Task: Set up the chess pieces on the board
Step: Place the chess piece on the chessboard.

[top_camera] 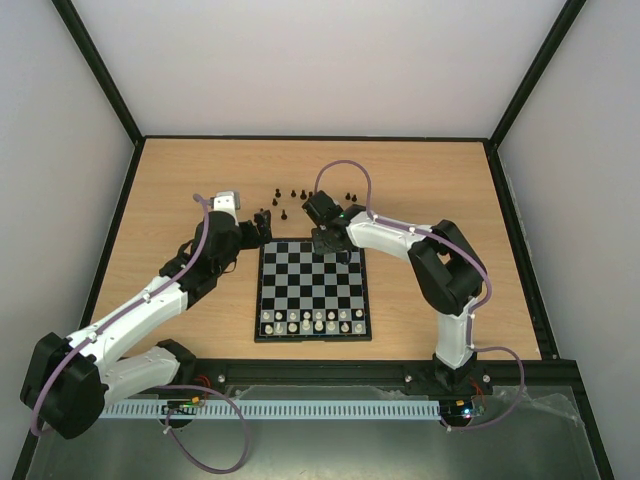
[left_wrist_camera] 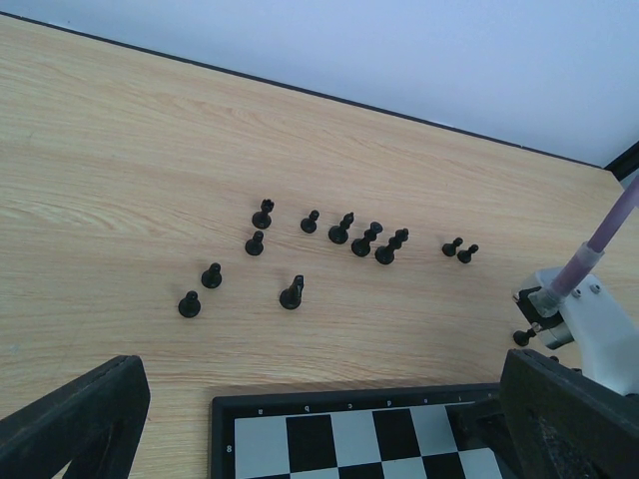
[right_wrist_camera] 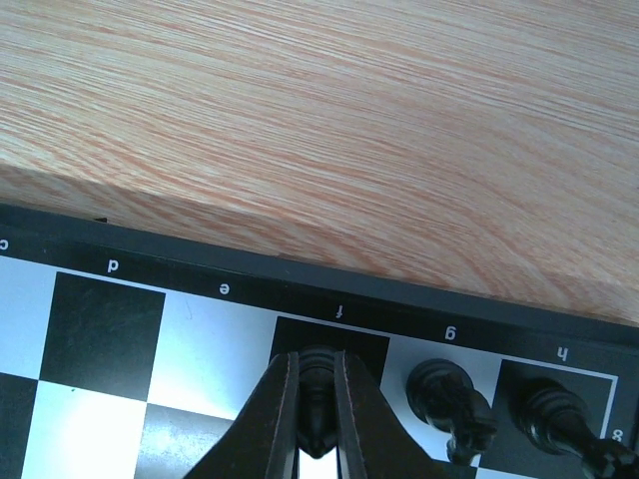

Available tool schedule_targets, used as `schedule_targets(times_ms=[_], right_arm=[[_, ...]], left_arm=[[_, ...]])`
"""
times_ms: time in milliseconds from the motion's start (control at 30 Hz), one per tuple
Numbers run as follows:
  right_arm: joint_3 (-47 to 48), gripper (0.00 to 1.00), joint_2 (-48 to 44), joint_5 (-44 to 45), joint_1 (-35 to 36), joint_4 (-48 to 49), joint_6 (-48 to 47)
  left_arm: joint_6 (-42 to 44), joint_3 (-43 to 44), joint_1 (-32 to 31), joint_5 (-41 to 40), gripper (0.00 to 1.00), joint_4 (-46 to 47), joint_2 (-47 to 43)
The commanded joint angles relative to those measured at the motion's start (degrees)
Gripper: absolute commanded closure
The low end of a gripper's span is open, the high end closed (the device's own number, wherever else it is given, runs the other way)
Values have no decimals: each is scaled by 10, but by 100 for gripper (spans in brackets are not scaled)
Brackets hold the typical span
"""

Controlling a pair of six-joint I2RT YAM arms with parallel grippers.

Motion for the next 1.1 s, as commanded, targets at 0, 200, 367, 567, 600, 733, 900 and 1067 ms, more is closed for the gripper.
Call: schedule_targets(times_ms=[0,200,367,567,600,733,900,1067], right_arm=[[10,96,16,0,4,-10,3],[9,92,10,3,4,-13,5],[8,82,8,5,4,-16,5],[7,78,4,7,4,-16,6],[6,78,3,7,3,-15,5],[-3,78,-15,0,5,-1,3],[-18,75,-65,-6,8,13,-5],[-21,69,-109,-2,8,11,-12]], left_arm=[[0,7,0,-4,1,-1,-2],[-1,7,0,-2,1,-1,-2],[-1,7,0,-2,1,-2,-2],[-1,7,0,-3,1,-2,-2],[-1,7,0,-3,1,-2,-3],[-1,7,0,-4,1,-2,-2],[0,7,0,-6,1,-3,-5],[-1,6,0,-7,1,-3,-6]])
